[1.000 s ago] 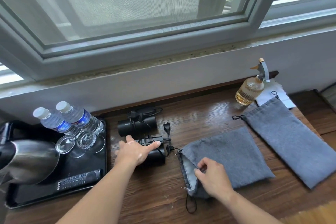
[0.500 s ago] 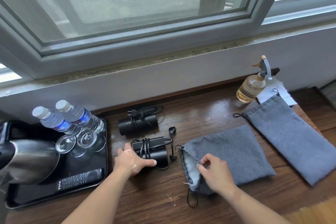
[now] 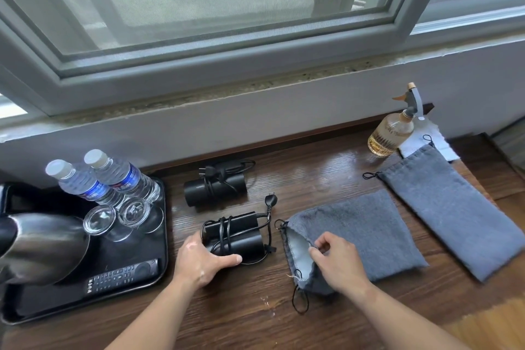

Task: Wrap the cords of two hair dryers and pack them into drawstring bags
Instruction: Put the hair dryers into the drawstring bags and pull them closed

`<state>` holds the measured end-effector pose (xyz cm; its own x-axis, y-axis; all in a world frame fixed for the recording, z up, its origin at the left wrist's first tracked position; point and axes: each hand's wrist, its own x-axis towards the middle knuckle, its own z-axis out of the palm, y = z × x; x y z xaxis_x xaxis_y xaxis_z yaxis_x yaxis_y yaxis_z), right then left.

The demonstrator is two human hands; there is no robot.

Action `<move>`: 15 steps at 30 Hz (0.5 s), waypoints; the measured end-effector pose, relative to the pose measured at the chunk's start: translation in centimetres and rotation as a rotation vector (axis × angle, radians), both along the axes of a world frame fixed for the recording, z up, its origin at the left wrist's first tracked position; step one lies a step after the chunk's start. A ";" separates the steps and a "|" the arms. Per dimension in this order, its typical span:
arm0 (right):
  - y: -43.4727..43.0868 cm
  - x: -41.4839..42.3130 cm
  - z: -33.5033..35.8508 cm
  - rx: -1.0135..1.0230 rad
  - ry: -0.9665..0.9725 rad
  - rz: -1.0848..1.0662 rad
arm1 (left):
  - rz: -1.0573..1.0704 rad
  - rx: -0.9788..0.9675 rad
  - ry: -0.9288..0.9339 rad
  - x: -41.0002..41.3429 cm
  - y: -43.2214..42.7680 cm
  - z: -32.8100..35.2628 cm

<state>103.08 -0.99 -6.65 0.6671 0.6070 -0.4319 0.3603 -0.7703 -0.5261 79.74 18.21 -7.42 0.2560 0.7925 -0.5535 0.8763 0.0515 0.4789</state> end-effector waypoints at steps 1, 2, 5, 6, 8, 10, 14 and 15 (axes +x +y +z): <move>0.0 0.0 0.0 -0.003 -0.002 -0.002 | -0.003 0.014 -0.016 -0.1 -0.1 0.1; 0.0 -0.1 0.0 -0.006 -0.004 -0.006 | -0.005 0.026 -0.032 -0.2 -0.2 0.2; -0.1 -0.2 0.0 -0.010 -0.006 -0.011 | 0.019 0.037 -0.075 -0.6 -0.7 0.3; -0.1 -0.2 0.0 -0.013 -0.007 -0.010 | 0.024 0.038 -0.086 -0.8 -0.9 0.2; -0.1 -0.3 0.0 -0.019 -0.010 -0.010 | 0.031 0.026 -0.099 -1.2 -1.0 0.2; -0.1 -0.3 0.1 -0.014 -0.019 -0.013 | 0.013 0.016 -0.098 -1.7 -1.0 0.3; 0.1 -0.2 0.5 0.012 -0.020 -0.019 | -0.102 0.003 -0.115 -3.5 -0.2 1.1; 0.1 -0.2 0.6 0.014 -0.024 -0.012 | -0.146 -0.003 -0.116 -4.0 0.1 1.4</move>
<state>102.93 -0.89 -6.09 0.6846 0.6047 -0.4070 0.3636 -0.7672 -0.5283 75.70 18.33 -6.02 0.4309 0.7408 -0.5154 0.8132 -0.0711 0.5776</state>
